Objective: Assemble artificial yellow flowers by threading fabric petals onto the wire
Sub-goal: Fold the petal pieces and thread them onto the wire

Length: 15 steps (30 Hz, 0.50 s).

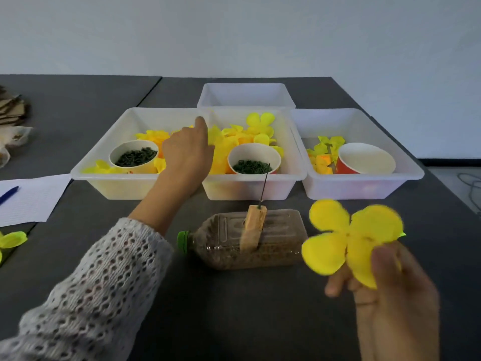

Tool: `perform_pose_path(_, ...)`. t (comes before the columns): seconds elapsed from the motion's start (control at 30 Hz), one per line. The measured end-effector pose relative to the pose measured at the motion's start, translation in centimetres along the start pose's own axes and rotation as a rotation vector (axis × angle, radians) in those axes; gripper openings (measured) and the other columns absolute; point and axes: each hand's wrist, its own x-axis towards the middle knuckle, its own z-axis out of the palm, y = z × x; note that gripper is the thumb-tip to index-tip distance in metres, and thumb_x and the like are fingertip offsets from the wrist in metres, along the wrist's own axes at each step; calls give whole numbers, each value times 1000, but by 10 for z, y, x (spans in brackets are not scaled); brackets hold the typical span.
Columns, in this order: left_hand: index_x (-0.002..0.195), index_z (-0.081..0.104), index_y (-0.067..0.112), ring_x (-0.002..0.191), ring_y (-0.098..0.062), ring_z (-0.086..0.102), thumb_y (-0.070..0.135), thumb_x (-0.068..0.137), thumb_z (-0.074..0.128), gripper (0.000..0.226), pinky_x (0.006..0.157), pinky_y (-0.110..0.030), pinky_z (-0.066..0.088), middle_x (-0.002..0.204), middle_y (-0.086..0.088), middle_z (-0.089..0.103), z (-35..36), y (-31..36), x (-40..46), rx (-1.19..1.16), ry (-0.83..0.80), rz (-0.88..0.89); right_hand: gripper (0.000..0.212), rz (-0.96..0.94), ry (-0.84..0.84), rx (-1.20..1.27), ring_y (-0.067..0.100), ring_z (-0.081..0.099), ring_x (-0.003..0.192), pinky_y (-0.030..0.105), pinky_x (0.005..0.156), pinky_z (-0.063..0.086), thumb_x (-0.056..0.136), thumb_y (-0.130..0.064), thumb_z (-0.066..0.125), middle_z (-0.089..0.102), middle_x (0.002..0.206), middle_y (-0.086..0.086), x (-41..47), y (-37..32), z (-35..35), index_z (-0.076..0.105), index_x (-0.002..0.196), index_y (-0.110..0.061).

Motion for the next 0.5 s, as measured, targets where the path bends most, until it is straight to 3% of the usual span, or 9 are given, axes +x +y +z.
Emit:
perform_pose_path(0.07, 129, 39, 6, 97, -42, 61, 29, 94, 60, 47, 62, -37, 32, 110, -19, 62, 13, 1, 6, 79, -109, 43, 27, -77, -36, -35, 23, 56, 47, 25, 48, 47, 93, -42, 57, 66, 70, 7, 33, -10, 1, 68, 81, -20)
perform_pose_path(0.17, 125, 42, 5, 104, -41, 60, 37, 94, 60, 48, 58, -35, 29, 115, -19, 60, 22, -1, 11, 72, -180, 71, 28, -140, -44, -153, 19, 52, 45, 23, 49, 46, 96, -30, 49, 60, 64, -1, 103, -15, 21, 60, 72, -23)
perform_pose_path(0.3, 141, 28, 5, 101, -40, 62, 49, 93, 58, 72, 63, -37, 35, 114, -17, 63, 24, -3, 5, 19, -177, 100, 23, -110, -160, -399, 15, 54, 41, 24, 41, 41, 100, -24, 47, 60, 71, 8, 218, 15, 83, 55, 86, -7)
perform_pose_path(0.43, 150, 16, 15, 105, -40, 60, 47, 91, 63, 82, 65, -40, 42, 129, -16, 50, 20, -12, -7, -169, -49, 100, 25, 54, -376, -581, 19, 59, 51, 28, 47, 46, 101, -27, 49, 60, 87, 20, 297, 52, 130, 53, 94, -3)
perform_pose_path(0.5, 152, 17, 19, 113, -41, 52, 40, 91, 65, 80, 75, -46, 45, 132, -16, 43, 18, -17, -9, -241, 0, 110, 30, 156, -462, -637, 22, 63, 59, 31, 57, 54, 100, -30, 50, 59, 93, 21, 317, 60, 138, 52, 105, 0)
